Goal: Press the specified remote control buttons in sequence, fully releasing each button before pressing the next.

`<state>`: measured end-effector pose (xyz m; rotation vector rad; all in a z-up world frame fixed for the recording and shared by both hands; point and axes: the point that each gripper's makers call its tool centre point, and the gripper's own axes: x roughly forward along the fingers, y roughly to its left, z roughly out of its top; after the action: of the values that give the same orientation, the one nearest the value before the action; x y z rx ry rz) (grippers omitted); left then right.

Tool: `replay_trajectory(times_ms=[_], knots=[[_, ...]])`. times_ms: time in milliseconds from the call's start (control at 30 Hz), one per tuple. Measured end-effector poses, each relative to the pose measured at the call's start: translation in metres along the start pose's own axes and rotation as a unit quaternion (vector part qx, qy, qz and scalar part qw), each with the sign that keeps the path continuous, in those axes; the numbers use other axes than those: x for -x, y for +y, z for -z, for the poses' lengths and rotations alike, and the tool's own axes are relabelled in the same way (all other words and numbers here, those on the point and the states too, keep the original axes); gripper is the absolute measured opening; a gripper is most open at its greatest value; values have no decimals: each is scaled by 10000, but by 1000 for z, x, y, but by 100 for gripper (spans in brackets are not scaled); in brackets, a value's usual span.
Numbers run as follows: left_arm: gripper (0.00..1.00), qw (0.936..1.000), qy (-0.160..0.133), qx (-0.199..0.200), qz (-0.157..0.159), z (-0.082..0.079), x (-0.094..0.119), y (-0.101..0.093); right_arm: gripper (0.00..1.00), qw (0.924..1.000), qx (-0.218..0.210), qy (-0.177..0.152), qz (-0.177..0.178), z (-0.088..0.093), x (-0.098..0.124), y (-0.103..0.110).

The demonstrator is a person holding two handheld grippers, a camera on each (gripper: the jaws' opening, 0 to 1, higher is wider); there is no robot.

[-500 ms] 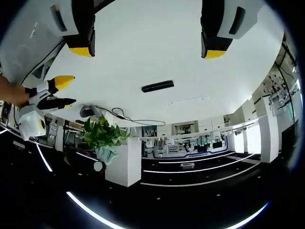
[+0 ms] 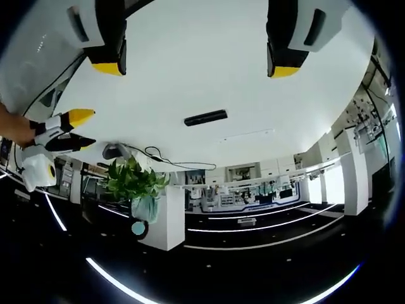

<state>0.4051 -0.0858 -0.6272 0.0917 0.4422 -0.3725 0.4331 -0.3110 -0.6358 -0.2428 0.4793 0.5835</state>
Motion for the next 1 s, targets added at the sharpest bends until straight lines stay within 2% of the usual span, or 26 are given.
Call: replay_trajectory(times_ms=[267,400,633,833,1000], knots=[[96,10000,45,-46,5,1,0,0,74,10000,-80,-31,-31,-2,0,-1],[96,10000,-46,13,-4,-4,1,2,74,9982,-541,-208,-140,-8,1,-4],[97,9999,-109,-14,-12,-11,2,4,74,9976,-602,-305,-137,-17,4,-13],[98,9992,-381,-131,43,-41,1,16,75,9977,-306,-590,-92,-49,0,-32],[100,9965,-666,-503,83,-79,-10,42,76,9955,-73,-941,-119,-87,-7,-52]])
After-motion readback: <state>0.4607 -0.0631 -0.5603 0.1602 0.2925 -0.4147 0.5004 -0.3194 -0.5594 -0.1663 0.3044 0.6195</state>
